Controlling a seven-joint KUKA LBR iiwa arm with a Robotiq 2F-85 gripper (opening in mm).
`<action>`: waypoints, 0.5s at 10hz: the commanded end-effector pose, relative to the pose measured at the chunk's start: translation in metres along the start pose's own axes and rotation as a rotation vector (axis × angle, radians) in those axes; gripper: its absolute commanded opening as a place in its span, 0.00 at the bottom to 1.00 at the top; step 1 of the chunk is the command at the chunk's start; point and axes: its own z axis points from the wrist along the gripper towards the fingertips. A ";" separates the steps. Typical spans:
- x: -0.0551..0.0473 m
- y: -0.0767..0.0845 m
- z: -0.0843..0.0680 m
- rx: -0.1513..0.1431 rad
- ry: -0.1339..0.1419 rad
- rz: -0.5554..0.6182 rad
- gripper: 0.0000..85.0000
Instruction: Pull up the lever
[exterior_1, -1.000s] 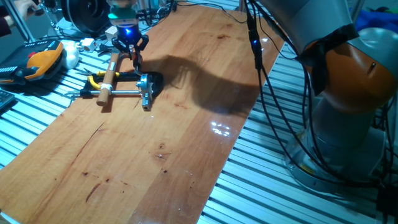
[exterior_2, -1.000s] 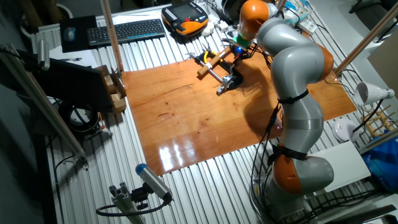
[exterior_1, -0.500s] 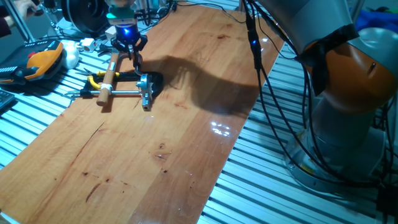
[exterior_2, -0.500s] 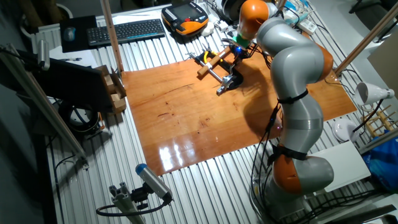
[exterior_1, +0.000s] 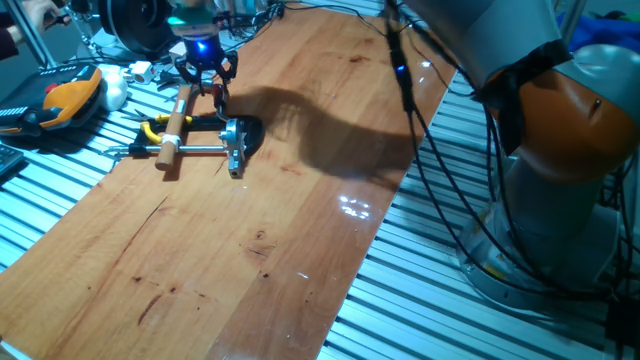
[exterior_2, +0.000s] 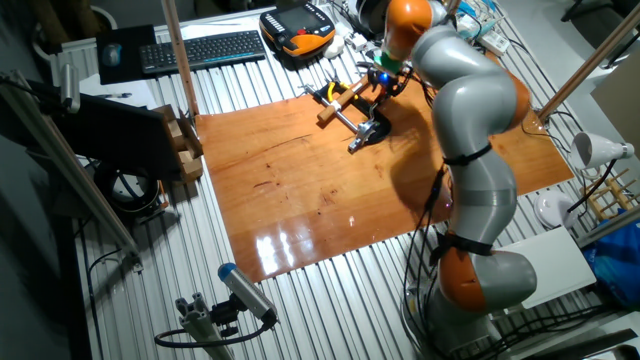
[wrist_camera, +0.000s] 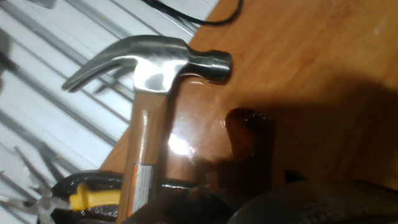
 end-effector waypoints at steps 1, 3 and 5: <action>0.000 0.000 0.004 -0.010 0.013 0.039 0.80; -0.001 -0.005 0.007 -0.055 -0.017 0.018 0.80; 0.000 -0.007 0.008 -0.115 -0.058 -0.046 0.60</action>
